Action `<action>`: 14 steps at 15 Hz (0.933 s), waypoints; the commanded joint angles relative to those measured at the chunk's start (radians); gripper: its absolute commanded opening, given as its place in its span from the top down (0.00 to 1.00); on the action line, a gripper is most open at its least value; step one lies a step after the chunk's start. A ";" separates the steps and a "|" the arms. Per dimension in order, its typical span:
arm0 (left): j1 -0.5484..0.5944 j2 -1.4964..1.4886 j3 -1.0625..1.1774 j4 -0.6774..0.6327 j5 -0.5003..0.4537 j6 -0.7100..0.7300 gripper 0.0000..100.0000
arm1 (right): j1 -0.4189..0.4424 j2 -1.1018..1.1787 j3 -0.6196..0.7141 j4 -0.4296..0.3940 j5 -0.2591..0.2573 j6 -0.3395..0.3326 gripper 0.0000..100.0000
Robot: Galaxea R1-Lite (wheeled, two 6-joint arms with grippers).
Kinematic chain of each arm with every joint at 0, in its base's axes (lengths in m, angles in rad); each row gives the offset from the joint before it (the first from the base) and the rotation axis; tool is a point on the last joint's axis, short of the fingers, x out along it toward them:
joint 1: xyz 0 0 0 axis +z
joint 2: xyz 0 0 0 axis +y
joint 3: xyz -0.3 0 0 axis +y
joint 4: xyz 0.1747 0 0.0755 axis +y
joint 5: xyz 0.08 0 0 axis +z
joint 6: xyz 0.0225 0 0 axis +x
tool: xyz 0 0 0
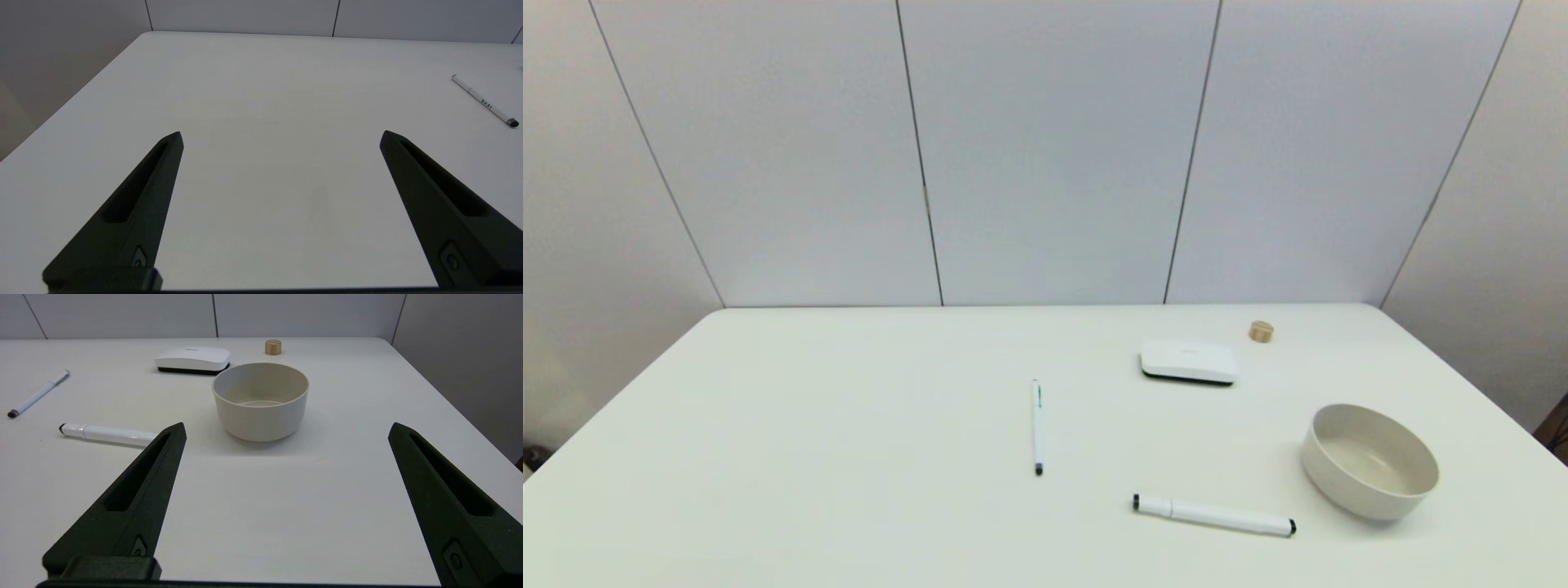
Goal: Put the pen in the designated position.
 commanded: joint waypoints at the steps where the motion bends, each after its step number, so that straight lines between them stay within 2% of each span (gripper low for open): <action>1: 0.000 0.000 0.002 -0.001 0.000 0.000 0.00 | 0.000 0.001 0.000 0.000 0.000 -0.001 0.00; 8: 0.002 0.000 0.000 -0.001 0.000 0.000 0.00 | 0.000 0.001 0.000 0.000 0.000 -0.001 0.00; 12: 0.000 0.000 0.000 -0.001 0.000 0.000 0.00 | 0.000 0.073 0.000 -0.005 0.000 -0.004 0.00; 14: 0.000 0.000 0.002 -0.001 0.000 0.000 0.00 | 0.000 0.121 -0.043 -0.052 0.006 -0.007 0.00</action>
